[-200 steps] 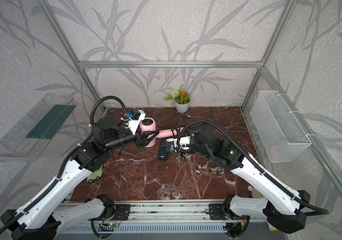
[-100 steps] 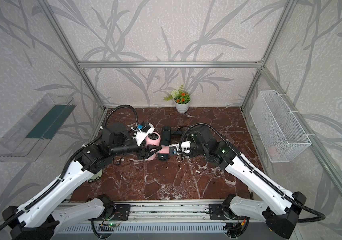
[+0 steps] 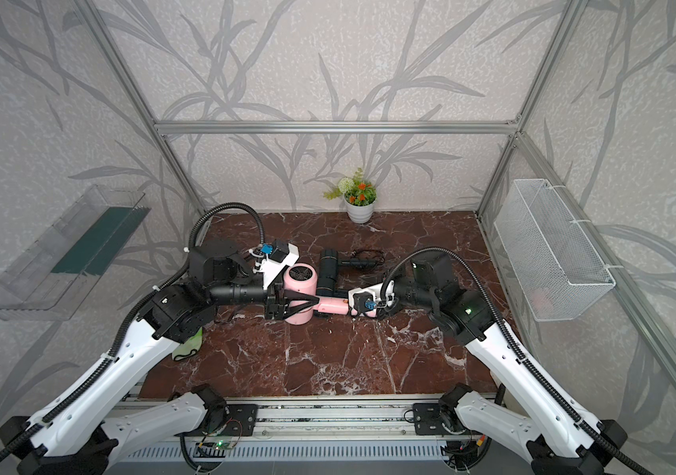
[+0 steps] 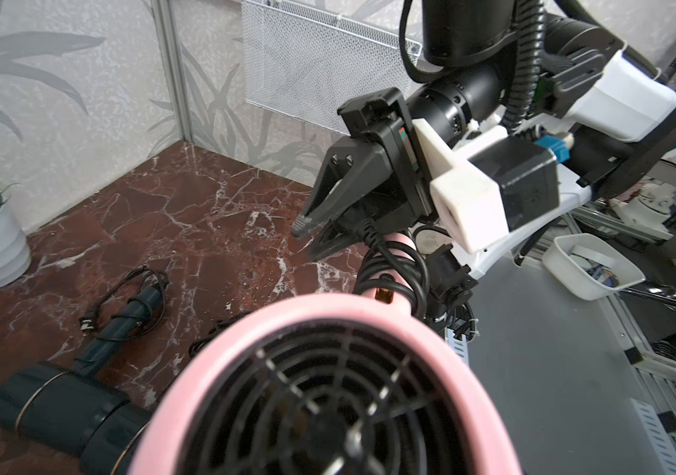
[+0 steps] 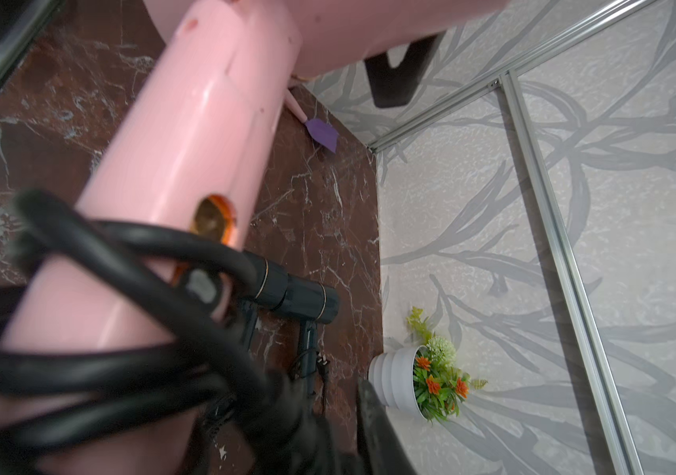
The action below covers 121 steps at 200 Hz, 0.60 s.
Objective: Wrap the cord around the hair dryer
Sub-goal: Wrap the power cord around the hair dryer.
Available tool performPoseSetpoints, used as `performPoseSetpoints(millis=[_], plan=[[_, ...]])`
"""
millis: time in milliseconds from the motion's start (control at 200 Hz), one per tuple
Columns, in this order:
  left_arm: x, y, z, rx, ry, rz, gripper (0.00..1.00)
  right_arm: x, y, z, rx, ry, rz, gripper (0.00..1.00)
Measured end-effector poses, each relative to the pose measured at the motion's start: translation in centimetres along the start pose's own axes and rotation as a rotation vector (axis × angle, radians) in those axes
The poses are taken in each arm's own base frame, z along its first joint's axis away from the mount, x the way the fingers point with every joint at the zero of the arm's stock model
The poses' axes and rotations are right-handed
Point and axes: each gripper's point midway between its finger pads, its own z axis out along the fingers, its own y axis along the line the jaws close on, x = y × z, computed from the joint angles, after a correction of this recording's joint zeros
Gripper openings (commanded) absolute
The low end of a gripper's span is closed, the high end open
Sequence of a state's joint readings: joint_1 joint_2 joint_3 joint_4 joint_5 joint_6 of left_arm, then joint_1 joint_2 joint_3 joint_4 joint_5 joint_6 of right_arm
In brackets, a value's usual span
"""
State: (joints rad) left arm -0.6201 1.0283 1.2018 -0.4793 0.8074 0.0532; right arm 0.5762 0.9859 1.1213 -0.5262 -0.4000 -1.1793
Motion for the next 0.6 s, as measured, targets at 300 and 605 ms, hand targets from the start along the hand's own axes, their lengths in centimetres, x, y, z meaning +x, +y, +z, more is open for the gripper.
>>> performPoseSetpoints(millis=[300, 605], plan=[[-2.4, -3.4, -1.8, 0.182, -0.041, 0.028, 0.00, 1.8, -0.8, -0.3, 0.034, 0.011, 0.067, 0.22], [-2.8, -2.6, -1.9, 0.183, -0.047, -0.005, 0.00, 3.5, -1.0, -0.4, 0.150, 0.032, 0.207, 0.37]])
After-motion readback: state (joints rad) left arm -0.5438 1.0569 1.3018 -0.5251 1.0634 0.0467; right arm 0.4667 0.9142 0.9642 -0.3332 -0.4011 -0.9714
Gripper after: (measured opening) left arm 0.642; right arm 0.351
